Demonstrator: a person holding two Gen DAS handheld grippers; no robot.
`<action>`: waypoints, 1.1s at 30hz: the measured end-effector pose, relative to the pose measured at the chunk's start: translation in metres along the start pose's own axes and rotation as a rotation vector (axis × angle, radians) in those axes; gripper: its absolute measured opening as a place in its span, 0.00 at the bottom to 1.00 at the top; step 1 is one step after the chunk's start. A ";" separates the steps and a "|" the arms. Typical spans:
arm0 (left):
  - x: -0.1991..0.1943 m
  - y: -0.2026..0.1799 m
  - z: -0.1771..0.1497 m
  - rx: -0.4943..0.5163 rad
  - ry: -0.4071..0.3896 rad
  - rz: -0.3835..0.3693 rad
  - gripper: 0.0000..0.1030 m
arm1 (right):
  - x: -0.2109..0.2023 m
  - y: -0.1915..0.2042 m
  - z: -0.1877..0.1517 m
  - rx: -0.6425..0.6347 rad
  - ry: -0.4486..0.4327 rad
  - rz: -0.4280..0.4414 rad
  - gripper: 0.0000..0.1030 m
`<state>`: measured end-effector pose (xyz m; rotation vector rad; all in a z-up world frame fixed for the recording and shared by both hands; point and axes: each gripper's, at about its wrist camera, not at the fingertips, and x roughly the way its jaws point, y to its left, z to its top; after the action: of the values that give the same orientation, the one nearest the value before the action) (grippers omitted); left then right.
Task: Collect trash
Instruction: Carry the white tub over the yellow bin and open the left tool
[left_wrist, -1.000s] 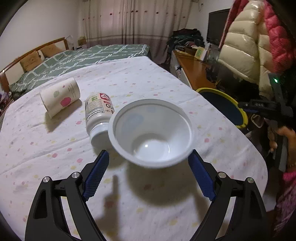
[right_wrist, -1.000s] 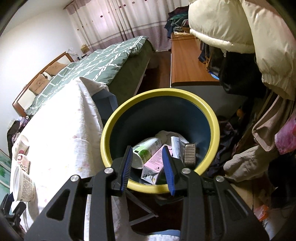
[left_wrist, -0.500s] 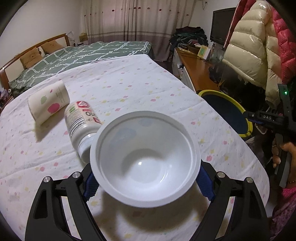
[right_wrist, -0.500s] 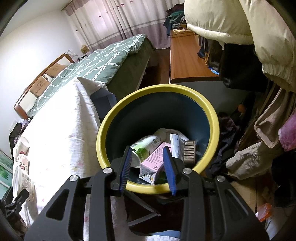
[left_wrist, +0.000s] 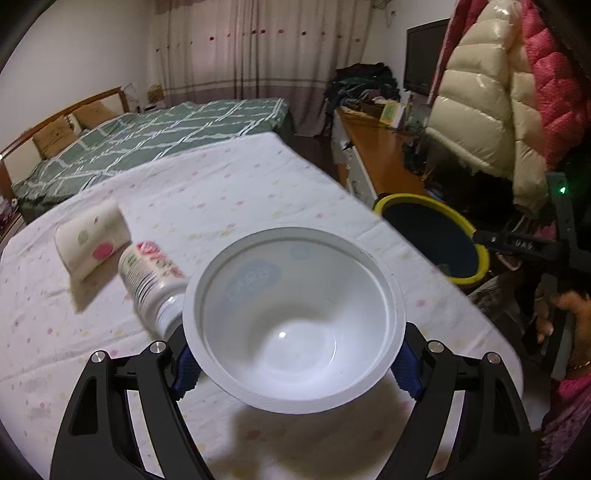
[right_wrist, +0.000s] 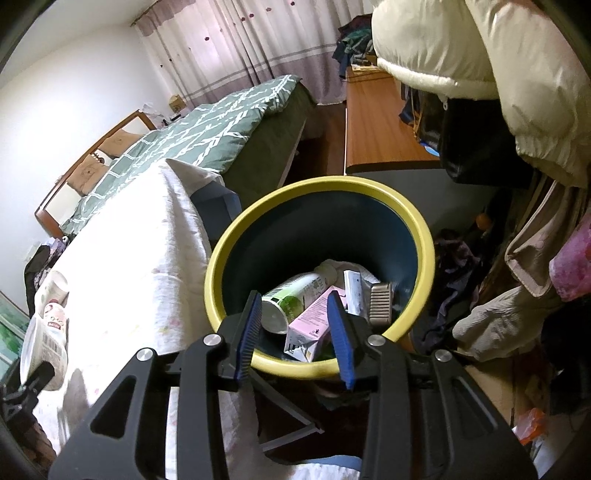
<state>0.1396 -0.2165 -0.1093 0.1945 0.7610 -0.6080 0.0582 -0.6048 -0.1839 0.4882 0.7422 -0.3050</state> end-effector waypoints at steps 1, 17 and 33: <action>-0.002 -0.004 0.004 0.005 -0.006 -0.011 0.78 | -0.003 0.001 -0.001 -0.004 -0.004 0.000 0.34; 0.044 -0.108 0.088 0.160 -0.005 -0.164 0.78 | -0.047 -0.032 -0.025 -0.020 -0.051 -0.081 0.34; 0.147 -0.215 0.126 0.248 0.065 -0.206 0.82 | -0.045 -0.066 -0.028 0.035 -0.033 -0.093 0.34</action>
<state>0.1716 -0.5037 -0.1111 0.3684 0.7723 -0.8962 -0.0173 -0.6414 -0.1908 0.4820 0.7292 -0.4123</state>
